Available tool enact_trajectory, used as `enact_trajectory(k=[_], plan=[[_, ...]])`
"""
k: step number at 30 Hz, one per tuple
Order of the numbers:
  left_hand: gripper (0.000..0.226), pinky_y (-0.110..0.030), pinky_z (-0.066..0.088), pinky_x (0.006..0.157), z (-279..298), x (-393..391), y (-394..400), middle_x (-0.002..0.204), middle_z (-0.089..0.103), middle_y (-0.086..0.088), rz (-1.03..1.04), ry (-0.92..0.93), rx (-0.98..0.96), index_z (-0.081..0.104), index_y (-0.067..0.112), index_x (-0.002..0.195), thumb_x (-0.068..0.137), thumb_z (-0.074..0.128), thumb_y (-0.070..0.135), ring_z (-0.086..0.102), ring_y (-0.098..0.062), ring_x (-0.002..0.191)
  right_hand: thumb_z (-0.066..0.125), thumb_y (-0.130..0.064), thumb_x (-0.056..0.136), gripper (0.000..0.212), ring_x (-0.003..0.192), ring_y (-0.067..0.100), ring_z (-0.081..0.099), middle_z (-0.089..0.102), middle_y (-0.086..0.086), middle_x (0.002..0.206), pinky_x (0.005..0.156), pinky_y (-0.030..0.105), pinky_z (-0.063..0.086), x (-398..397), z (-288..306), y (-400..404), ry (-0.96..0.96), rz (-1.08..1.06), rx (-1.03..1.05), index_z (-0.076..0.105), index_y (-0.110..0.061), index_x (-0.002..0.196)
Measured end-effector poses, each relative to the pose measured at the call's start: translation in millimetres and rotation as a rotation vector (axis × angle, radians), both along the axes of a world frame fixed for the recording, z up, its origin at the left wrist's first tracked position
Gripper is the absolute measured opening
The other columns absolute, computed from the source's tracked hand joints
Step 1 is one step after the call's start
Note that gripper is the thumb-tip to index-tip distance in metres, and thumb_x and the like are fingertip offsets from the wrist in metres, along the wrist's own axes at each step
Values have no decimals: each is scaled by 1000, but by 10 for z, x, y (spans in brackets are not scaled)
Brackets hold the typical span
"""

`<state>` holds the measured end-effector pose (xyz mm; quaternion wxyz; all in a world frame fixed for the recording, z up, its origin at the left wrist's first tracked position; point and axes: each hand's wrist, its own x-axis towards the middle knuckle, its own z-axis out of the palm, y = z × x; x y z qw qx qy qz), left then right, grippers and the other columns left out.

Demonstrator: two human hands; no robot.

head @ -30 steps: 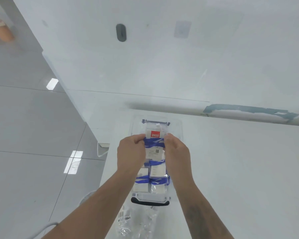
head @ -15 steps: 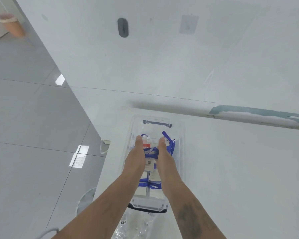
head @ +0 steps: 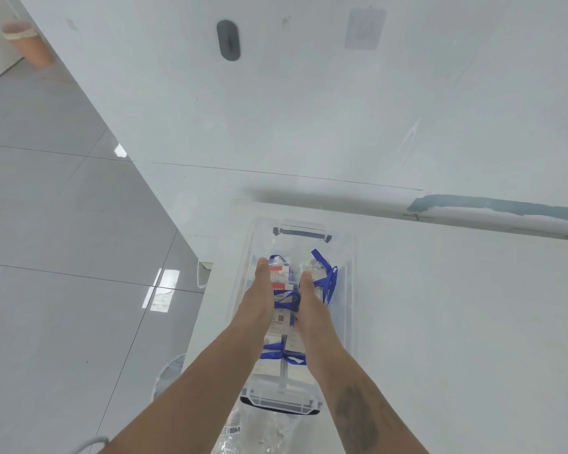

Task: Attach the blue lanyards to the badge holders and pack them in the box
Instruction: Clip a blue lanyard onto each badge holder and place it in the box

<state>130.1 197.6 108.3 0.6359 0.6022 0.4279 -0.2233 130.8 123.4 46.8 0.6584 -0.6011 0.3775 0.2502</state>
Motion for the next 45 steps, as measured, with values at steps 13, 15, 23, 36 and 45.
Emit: enact_trajectory(k=[13,15,23,36,45], plan=[[68,-41,50,101,69,-11,31,119,68,-11,-2,-24,-13,62,15,124,95,28,67,66,-29,108,40,-53,99,44,44,4,63,68,-6,70,39,13,45,-1,8,47,-36,7,-23,65,-18,107],[59,-40,49,103,92,-20,55,117,67,-8,8,-52,-14,61,18,114,96,30,65,65,-27,109,43,-51,99,40,47,5,64,68,-6,74,39,13,44,7,-2,78,-47,4,-30,61,-19,113],[35,-19,42,73,139,-47,129,80,51,11,-46,-176,17,47,29,90,100,28,57,50,2,61,40,-57,98,44,73,12,70,73,-2,86,49,16,49,21,74,43,-36,118,-62,66,-22,102],[45,-33,33,100,437,-193,214,117,55,21,-185,-492,92,52,41,123,94,32,69,49,-11,111,32,-59,99,27,61,-5,63,57,-26,80,48,8,44,-381,1170,-425,-305,124,-149,50,-38,101],[60,-3,28,84,1118,-529,-19,143,42,27,-366,-950,503,38,42,145,91,30,66,45,11,118,30,-63,93,59,133,-9,31,34,-26,150,103,12,20,-720,1783,-955,-782,256,-466,33,-40,148]])
